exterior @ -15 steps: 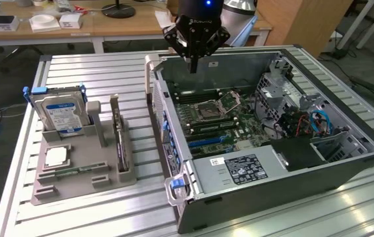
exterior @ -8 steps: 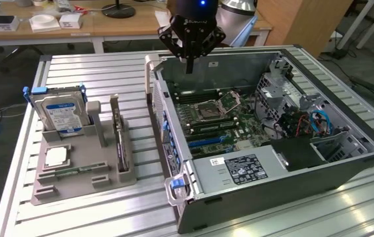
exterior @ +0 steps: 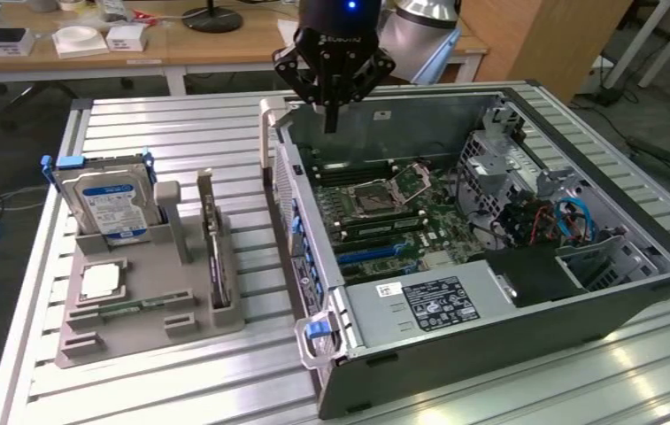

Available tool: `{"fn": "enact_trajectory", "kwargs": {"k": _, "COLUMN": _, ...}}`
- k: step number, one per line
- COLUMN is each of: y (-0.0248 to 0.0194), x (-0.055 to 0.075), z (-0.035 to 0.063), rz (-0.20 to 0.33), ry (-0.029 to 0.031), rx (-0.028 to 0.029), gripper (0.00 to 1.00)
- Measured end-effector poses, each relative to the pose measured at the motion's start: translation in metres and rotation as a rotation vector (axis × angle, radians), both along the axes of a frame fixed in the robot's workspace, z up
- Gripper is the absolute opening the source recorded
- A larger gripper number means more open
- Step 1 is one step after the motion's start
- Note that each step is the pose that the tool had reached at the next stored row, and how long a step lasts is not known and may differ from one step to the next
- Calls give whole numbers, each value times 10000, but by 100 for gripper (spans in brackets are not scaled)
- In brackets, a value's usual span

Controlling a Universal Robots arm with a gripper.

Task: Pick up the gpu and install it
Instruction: 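Reach for the gpu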

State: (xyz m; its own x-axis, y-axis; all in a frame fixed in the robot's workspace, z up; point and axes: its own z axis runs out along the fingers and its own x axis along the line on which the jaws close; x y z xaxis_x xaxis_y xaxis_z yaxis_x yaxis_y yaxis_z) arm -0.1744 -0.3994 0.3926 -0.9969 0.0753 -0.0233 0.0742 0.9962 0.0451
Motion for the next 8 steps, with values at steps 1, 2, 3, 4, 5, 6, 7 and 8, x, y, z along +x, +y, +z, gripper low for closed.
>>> {"fn": "enact_trajectory", "kwargs": {"k": 1, "y": 0, "x": -12, "z": 0, "rz": -1, "ry": 0, "rx": 0, "gripper": 10}}
{"fn": "enact_trajectory", "kwargs": {"k": 2, "y": 0, "x": -24, "z": -1, "rz": -1, "ry": 0, "rx": 0, "gripper": 10}}
{"fn": "enact_trajectory", "kwargs": {"k": 3, "y": 0, "x": -37, "z": -1, "rz": -1, "ry": 1, "rx": 0, "gripper": 10}}
{"fn": "enact_trajectory", "kwargs": {"k": 4, "y": -1, "x": -50, "z": -2, "rz": 0, "ry": 0, "rx": 0, "gripper": 10}}
{"fn": "enact_trajectory", "kwargs": {"k": 5, "y": -1, "x": -63, "z": -2, "rz": -1, "ry": 0, "rx": 0, "gripper": 10}}
{"fn": "enact_trajectory", "kwargs": {"k": 6, "y": -1, "x": -77, "z": -3, "rz": 0, "ry": 0, "rx": 0, "gripper": 10}}
{"fn": "enact_trajectory", "kwargs": {"k": 7, "y": -2, "x": -92, "z": -3, "rz": 0, "ry": 0, "rx": 0, "gripper": 10}}
{"fn": "enact_trajectory", "kwargs": {"k": 8, "y": -2, "x": -108, "z": -4, "rz": 0, "ry": 0, "rx": 1, "gripper": 10}}
